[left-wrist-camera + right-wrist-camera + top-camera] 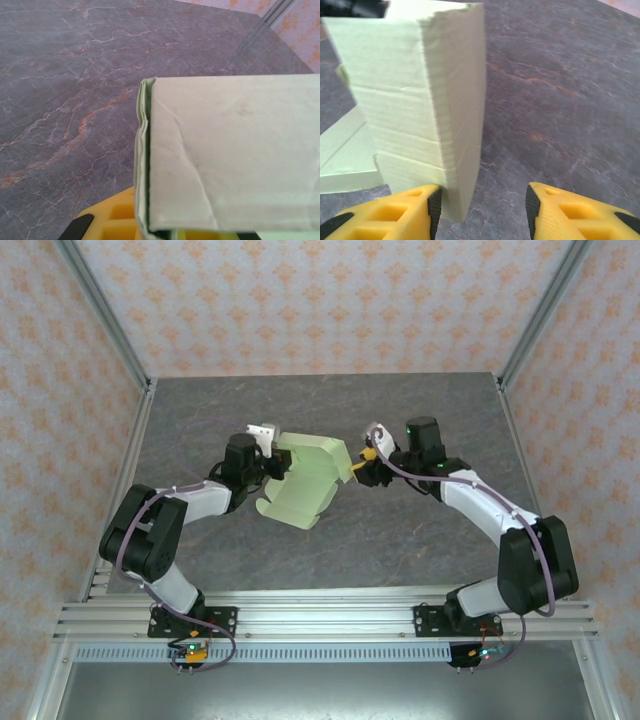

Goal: Fold the paper box

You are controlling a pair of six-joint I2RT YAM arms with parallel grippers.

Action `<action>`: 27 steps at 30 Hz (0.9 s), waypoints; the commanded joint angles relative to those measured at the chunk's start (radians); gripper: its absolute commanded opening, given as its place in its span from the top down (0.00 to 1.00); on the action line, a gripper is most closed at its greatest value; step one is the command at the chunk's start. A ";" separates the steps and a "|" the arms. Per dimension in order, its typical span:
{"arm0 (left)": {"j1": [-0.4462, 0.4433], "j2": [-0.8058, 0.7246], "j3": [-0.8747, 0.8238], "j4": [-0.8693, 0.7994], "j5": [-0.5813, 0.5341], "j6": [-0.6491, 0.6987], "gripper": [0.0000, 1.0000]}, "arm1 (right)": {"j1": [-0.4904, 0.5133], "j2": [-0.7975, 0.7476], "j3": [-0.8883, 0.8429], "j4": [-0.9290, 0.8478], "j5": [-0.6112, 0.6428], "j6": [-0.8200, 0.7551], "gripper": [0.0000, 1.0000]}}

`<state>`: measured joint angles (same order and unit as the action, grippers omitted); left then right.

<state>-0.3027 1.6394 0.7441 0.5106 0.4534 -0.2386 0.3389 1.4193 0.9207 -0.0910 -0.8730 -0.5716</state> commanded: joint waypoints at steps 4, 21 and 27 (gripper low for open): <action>-0.013 0.014 0.029 -0.012 0.047 -0.010 1.00 | 0.068 0.047 0.040 0.027 -0.023 -0.030 0.52; -0.029 -0.014 -0.026 -0.016 -0.179 -0.093 1.00 | 0.196 0.125 -0.050 0.378 0.322 0.250 0.60; -0.041 -0.047 -0.052 -0.031 -0.258 -0.107 1.00 | 0.234 0.174 -0.011 0.354 0.328 0.241 0.57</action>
<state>-0.3279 1.6424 0.7033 0.4706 0.2535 -0.3244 0.5556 1.5734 0.8635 0.2359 -0.5438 -0.3397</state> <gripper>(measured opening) 0.069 0.426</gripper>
